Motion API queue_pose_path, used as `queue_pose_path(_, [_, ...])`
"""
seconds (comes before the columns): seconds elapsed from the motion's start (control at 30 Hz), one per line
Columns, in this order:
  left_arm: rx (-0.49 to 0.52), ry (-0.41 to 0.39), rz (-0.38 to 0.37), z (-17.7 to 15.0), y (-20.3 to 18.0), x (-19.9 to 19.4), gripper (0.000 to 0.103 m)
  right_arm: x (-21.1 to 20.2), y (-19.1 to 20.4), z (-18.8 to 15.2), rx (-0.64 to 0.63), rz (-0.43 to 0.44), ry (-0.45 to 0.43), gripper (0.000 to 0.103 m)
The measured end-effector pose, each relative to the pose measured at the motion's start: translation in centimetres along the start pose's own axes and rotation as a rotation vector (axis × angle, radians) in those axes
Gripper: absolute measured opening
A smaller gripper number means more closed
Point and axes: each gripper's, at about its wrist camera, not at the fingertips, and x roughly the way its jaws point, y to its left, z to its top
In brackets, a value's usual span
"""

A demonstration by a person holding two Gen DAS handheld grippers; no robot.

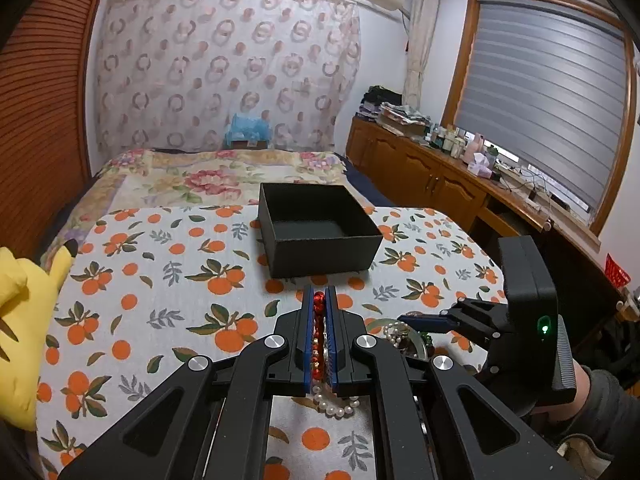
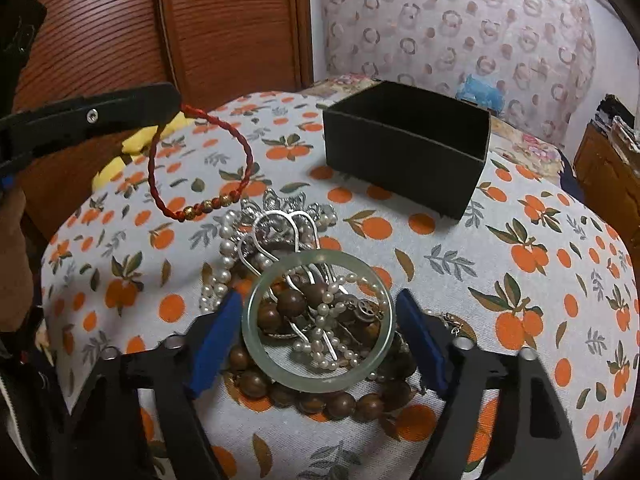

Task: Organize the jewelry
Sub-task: 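Grasp the jade bangle with the right gripper and drop it into the black box while left holds the bracelet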

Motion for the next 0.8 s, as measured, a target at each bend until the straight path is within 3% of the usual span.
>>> queue_pose_path(0.43, [0.022, -0.008, 0.020, 1.0, 0.2, 0.8, 0.005, -2.6, -1.1, 1.7, -0.025, -0.023, -0.089, 0.074])
queue_pose_path(0.8, [0.049, -0.029, 0.046, 4.2, 0.7, 2.3, 0.005, -2.3, -5.4, 7.3, -0.033, -0.095, -0.161, 0.074])
